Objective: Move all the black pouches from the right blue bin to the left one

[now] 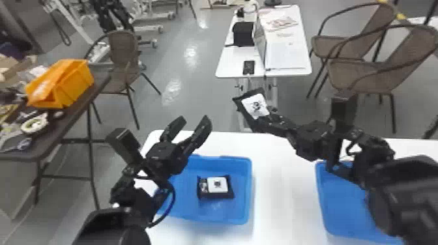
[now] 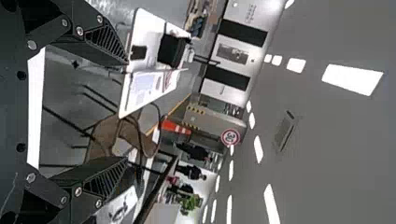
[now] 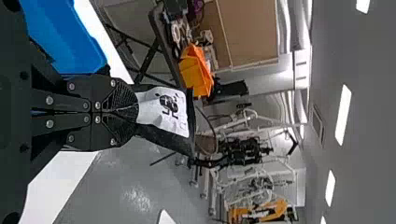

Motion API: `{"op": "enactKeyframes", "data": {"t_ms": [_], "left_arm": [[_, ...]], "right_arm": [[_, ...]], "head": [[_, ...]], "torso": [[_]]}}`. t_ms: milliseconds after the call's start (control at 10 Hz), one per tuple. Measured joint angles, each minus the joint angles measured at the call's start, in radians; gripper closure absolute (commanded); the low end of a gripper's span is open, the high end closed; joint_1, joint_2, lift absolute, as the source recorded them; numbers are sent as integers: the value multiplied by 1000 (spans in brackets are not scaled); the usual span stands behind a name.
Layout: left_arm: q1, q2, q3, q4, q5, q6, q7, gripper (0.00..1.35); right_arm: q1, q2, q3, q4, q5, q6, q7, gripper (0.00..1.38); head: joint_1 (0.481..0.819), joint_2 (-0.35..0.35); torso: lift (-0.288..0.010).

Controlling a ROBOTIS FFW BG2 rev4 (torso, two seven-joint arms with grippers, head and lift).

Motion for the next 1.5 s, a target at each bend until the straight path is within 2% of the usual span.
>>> {"op": "enactKeyframes", "data": {"t_ms": [200,600,700,800,900,1100,1200,1300,1400,1500], "left_arm": [[-28,6,-8,-2,102,64,-16,329],[-46,7,-8,-1,169,138,-22,331],[-50,7,-9,0,174,152,-24,452],[-51,4,-9,1,171,155,-24,990],[-48,-4,-4,1,166,159,-20,1217],[-48,-20,6,0,151,172,-22,1211],[-51,-15,0,0,145,154,-22,1211],[-50,-7,-5,0,142,123,-18,1211],[-43,-9,-3,0,138,85,-14,1211],[-35,-19,5,-1,117,53,-13,1211]], "right_arm": [[-66,-5,110,59,-63,-25,3,1274],[-157,-9,265,138,-157,-64,3,1274],[-164,-6,275,150,-166,-69,3,1274],[-167,-4,278,157,-172,-72,2,1274],[-167,-4,280,162,-179,-72,2,1274],[-167,-3,280,168,-186,-72,2,1274],[-166,-3,280,171,-189,-73,2,1260],[-164,0,280,181,-198,-78,1,866],[-159,4,272,198,-205,-94,3,302],[-140,12,236,204,-184,-112,3,-1]], "head": [[683,248],[682,296],[684,298],[685,298],[685,299],[691,301],[689,301],[687,302],[683,306],[681,305]], "torso": [[0],[0],[0],[0],[0],[0],[0],[0],[0],[0]]}}
